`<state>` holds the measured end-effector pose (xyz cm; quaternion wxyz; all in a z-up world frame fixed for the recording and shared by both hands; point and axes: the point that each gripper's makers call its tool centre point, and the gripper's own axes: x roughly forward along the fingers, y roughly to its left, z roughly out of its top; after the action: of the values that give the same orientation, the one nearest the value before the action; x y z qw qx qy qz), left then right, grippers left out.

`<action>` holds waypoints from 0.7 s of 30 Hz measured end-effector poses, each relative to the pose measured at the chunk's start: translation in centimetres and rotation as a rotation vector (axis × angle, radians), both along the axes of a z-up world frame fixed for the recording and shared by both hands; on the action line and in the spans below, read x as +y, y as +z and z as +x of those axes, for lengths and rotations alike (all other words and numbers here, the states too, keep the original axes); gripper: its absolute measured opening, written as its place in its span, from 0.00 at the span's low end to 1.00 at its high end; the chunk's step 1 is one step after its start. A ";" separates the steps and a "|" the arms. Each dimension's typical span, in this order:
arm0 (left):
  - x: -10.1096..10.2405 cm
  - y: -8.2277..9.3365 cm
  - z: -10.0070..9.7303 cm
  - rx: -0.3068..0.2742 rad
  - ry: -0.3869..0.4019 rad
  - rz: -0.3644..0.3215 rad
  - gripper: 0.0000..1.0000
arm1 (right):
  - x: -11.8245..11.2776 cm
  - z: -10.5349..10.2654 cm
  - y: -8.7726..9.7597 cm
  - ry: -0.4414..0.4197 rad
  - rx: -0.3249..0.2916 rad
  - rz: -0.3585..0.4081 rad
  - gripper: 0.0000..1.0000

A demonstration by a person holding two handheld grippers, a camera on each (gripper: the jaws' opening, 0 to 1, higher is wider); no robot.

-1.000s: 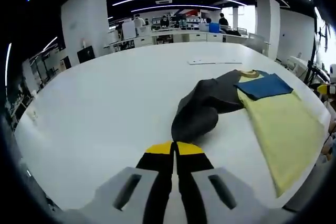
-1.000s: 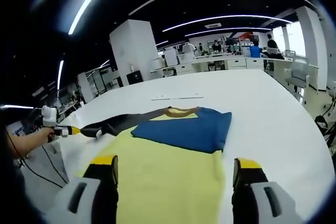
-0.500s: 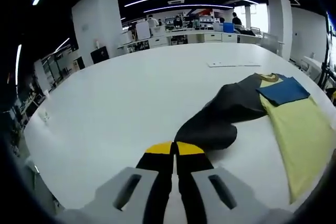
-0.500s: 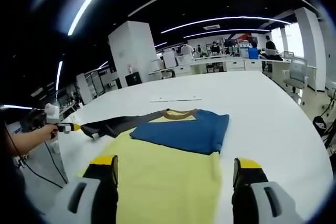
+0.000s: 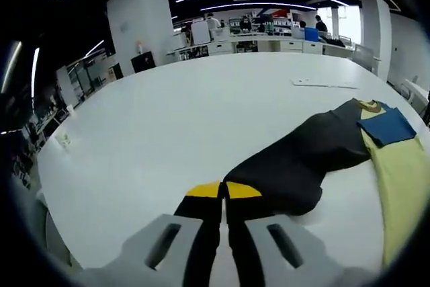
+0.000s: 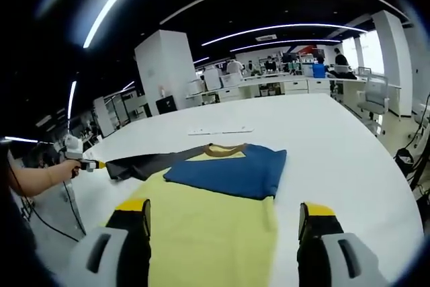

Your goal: Fold the garment on the visible template until the final outline fits inside the template.

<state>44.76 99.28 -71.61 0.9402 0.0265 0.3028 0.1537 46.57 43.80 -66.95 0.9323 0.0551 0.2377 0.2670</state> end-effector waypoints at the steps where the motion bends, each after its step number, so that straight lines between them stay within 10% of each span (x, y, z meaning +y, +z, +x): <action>1: 0.2 -0.1 0.1 -0.001 0.004 0.000 0.00 | -0.1 0.0 0.0 -0.002 0.001 -0.001 0.92; 10: 0.6 -0.3 0.9 -0.008 0.012 -0.002 0.00 | -0.6 0.1 0.4 -0.018 0.000 -0.014 0.92; 21: -0.5 -0.9 -0.7 -0.041 0.057 -0.097 0.38 | 0.2 0.0 0.7 -0.003 -0.001 -0.006 0.93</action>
<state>44.06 98.73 -72.52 0.9416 -0.0309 0.2914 0.1660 46.58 44.04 -66.25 0.9330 0.0522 0.2378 0.2649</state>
